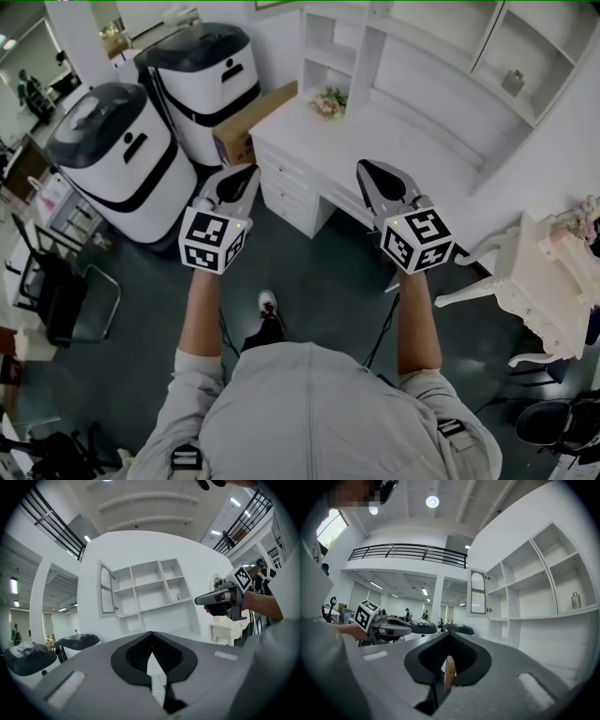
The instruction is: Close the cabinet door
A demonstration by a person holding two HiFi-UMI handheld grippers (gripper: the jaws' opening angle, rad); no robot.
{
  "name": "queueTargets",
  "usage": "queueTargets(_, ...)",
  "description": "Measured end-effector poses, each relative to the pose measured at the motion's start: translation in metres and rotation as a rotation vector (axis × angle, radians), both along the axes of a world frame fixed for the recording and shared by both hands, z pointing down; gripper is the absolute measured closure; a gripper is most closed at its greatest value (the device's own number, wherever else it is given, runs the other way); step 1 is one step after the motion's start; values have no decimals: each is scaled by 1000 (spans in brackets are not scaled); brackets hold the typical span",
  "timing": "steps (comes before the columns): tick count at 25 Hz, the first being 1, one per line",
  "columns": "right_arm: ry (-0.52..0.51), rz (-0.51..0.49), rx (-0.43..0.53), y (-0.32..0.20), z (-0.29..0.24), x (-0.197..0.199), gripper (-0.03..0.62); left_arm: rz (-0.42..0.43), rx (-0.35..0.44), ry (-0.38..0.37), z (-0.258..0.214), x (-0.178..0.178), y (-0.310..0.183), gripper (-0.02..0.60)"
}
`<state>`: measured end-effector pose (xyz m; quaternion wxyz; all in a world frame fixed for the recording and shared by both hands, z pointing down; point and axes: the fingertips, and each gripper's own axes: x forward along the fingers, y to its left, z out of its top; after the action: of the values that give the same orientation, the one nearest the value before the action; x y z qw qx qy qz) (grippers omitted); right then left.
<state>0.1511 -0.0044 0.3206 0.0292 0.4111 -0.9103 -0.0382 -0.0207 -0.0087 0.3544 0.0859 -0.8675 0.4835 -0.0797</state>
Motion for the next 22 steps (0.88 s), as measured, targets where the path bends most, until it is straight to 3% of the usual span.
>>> queueTargets(9, -36, 28, 17, -74, -22, -39, 592, 33, 28, -8, -20, -37, -79, 563)
queueTargets(22, -73, 50, 24, -157, -38, -86, 592, 43, 22, -1, -21, -87, -155, 564)
